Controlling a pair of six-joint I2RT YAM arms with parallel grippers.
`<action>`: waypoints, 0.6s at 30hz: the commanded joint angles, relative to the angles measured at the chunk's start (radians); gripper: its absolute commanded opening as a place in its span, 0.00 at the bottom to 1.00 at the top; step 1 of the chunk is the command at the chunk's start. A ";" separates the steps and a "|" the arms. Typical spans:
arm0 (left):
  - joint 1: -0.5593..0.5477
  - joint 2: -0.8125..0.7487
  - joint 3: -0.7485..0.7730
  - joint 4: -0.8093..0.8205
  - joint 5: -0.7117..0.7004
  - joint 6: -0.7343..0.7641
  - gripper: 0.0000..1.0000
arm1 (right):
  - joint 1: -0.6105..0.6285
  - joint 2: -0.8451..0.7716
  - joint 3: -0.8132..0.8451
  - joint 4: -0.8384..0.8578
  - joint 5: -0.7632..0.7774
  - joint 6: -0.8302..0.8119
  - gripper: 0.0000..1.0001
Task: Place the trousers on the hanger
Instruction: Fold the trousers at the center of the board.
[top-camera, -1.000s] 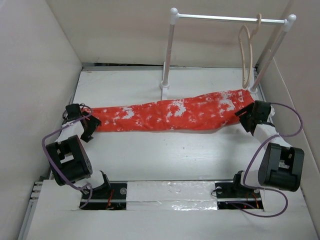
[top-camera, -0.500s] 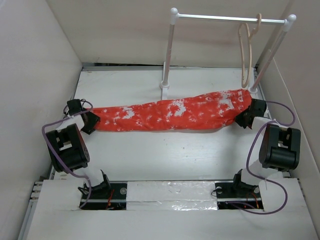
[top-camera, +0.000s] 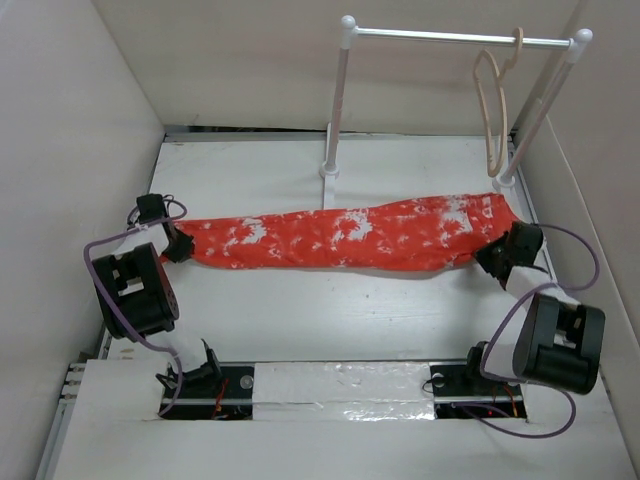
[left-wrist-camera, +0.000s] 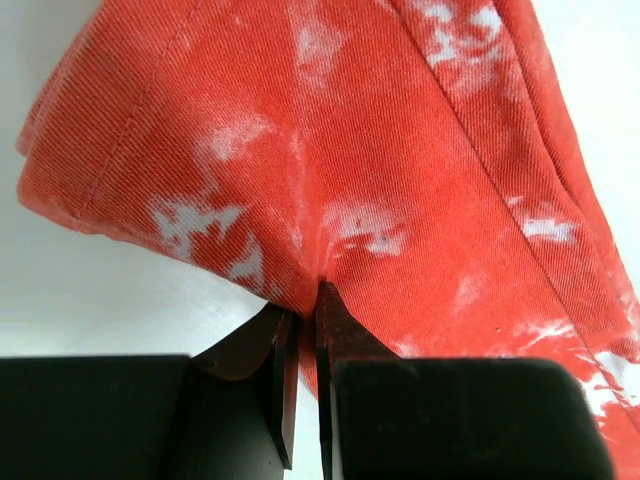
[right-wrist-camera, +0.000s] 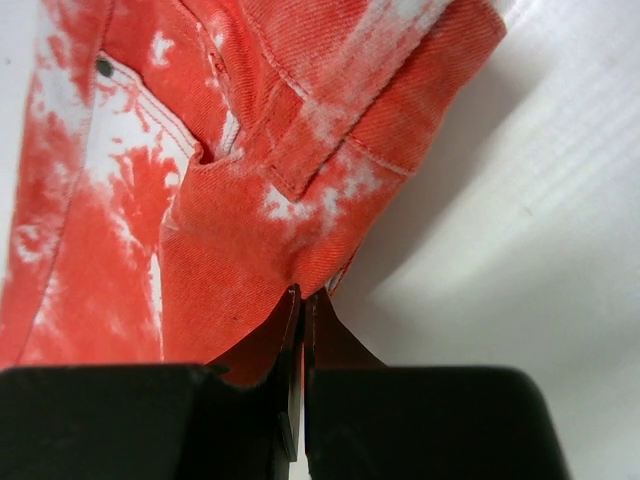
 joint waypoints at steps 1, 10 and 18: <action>0.033 -0.109 0.001 -0.138 -0.178 0.083 0.00 | -0.060 -0.140 -0.074 0.007 0.009 -0.048 0.00; 0.053 -0.348 -0.140 -0.202 -0.250 0.084 0.00 | -0.117 -0.703 -0.264 -0.273 -0.003 -0.125 0.02; 0.053 -0.396 -0.110 -0.187 -0.174 0.129 0.70 | -0.128 -0.684 -0.184 -0.341 0.088 -0.148 0.89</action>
